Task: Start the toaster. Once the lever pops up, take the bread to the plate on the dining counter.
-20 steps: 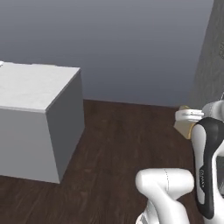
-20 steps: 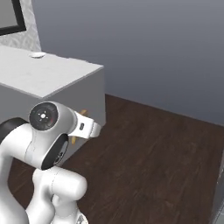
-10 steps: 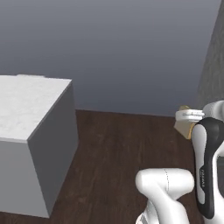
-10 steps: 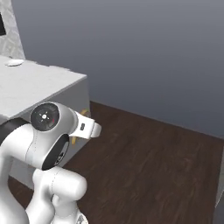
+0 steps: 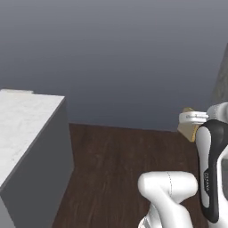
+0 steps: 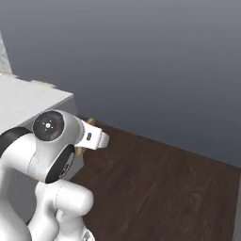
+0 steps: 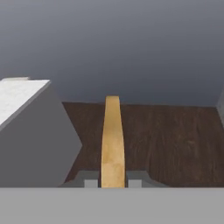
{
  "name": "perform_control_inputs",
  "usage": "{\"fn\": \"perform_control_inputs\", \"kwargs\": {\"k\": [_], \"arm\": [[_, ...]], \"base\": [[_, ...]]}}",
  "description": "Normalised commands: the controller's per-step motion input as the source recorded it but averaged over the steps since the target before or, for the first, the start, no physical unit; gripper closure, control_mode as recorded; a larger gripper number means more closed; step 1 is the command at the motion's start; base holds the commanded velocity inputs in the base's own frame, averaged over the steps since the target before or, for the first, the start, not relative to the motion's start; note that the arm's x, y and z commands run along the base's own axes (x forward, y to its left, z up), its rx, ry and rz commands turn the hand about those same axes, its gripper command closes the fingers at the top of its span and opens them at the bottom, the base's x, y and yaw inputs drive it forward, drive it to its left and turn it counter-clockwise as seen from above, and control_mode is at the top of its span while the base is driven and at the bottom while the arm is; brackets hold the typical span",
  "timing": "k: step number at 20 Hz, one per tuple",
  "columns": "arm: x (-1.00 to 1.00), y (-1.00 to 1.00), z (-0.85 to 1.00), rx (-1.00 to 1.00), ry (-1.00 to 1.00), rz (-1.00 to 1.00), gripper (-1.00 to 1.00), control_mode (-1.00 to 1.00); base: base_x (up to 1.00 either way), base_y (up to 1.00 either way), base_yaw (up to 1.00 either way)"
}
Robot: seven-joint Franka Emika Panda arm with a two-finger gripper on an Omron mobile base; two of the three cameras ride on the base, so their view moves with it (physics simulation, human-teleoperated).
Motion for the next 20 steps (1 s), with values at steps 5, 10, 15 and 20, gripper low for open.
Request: {"fn": "perform_control_inputs", "kwargs": {"k": [5, 10, 15, 20], "arm": [[0.00, 0.00, 0.00, 0.00, 0.00, 0.00, 1.00, 1.00], [0.00, 0.00, 0.00, 0.00, 0.00, 0.00, 1.00, 1.00], [0.00, 0.00, 0.00, 0.00, 0.00, 0.00, 1.00, 1.00], [0.00, 0.00, 0.00, 0.00, 0.00, 0.00, 1.00, 1.00]], "base": [[1.00, 0.00, 0.06], [1.00, 0.00, 0.15], [1.00, 0.00, 0.28], [1.00, 0.00, 0.37]]}}
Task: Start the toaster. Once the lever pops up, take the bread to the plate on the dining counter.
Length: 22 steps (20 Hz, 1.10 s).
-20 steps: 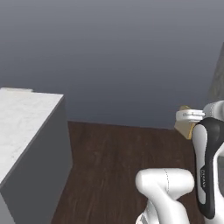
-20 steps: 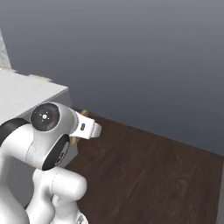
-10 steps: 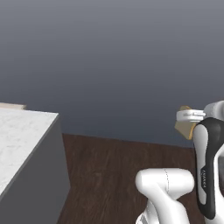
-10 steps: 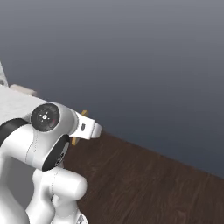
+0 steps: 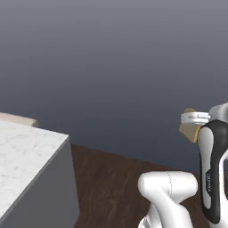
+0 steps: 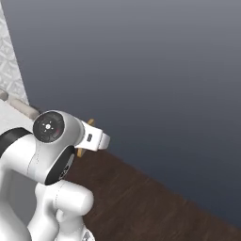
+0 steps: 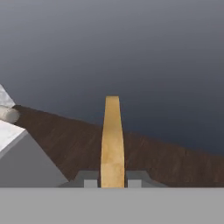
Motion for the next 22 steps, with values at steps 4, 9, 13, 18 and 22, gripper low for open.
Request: {"fn": "perform_control_inputs", "kwargs": {"k": [4, 9, 13, 18, 22], "arm": [[0.00, 0.00, 0.00, 0.00, 0.00, 0.00, 1.00, 1.00], [0.00, 0.00, 0.00, 0.00, 0.00, 0.00, 1.00, 1.00], [0.00, 0.00, 0.00, 0.00, 0.00, 0.00, 1.00, 1.00], [0.00, 0.00, 0.00, 0.00, 0.00, 0.00, 1.00, 1.00], [0.00, 0.00, 0.00, 0.00, 0.00, 0.00, 1.00, 1.00]], "base": [[1.00, 0.00, 0.45], [1.00, -0.05, 0.55], [0.86, -0.48, 0.58], [0.57, -0.78, 0.49], [0.73, -0.39, 0.55]]}}
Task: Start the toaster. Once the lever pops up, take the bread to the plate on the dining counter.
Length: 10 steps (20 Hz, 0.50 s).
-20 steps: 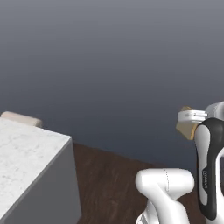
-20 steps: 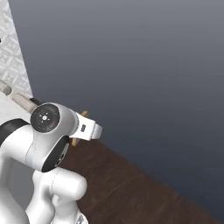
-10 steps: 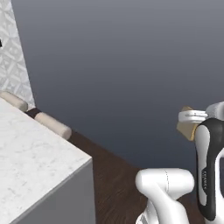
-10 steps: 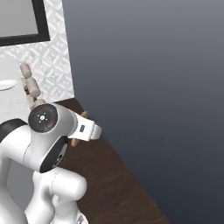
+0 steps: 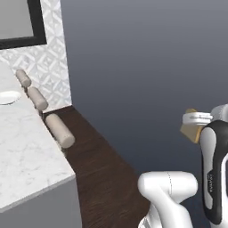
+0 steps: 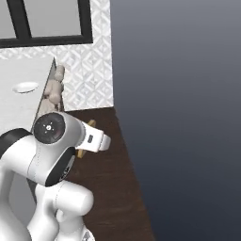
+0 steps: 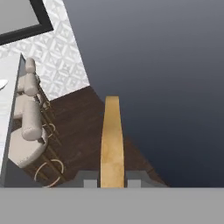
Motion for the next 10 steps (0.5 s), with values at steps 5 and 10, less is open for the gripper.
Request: {"fn": "perform_control_inputs", "kwargs": {"k": [5, 10], "arm": [[0.00, 0.00, 0.00, 0.00, 0.00, 0.00, 1.00, 1.00], [0.00, 0.00, 0.00, 0.00, 0.00, 0.00, 1.00, 1.00]], "base": [[0.98, -0.38, 0.48], [1.00, -0.42, 0.33]]}}
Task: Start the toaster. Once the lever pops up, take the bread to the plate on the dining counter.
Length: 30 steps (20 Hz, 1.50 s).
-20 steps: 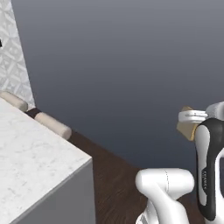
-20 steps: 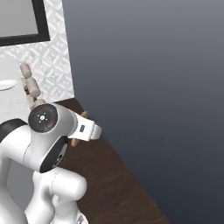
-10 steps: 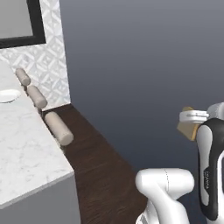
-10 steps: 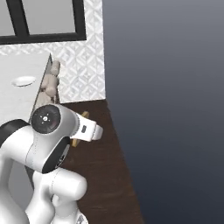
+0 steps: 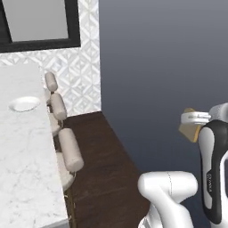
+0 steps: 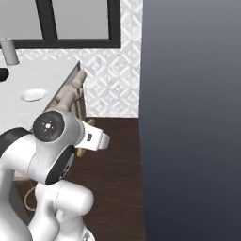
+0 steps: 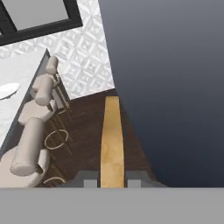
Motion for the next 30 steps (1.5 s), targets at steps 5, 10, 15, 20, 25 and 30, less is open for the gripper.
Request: {"fn": "perform_control_inputs", "kwargs": {"k": [5, 10, 15, 20, 25, 30], "arm": [[0.00, 0.00, 0.00, 0.00, 0.00, 0.00, 1.00, 1.00], [0.00, 0.00, 0.00, 0.00, 0.00, 0.00, 1.00, 1.00], [0.00, 0.00, 0.00, 0.00, 0.00, 0.00, 1.00, 1.00], [0.00, 0.00, 0.00, 0.00, 0.00, 0.00, 1.00, 1.00], [0.00, 0.00, 0.00, 0.00, 0.00, 0.00, 1.00, 1.00], [0.00, 0.00, 0.00, 0.00, 0.00, 0.00, 1.00, 1.00]], "base": [[1.00, -0.33, 0.31], [1.00, -0.19, 0.42], [1.00, -0.20, 0.46], [1.00, -0.43, 0.51], [0.88, -0.49, 0.61], [0.49, -0.35, 0.77]]}}
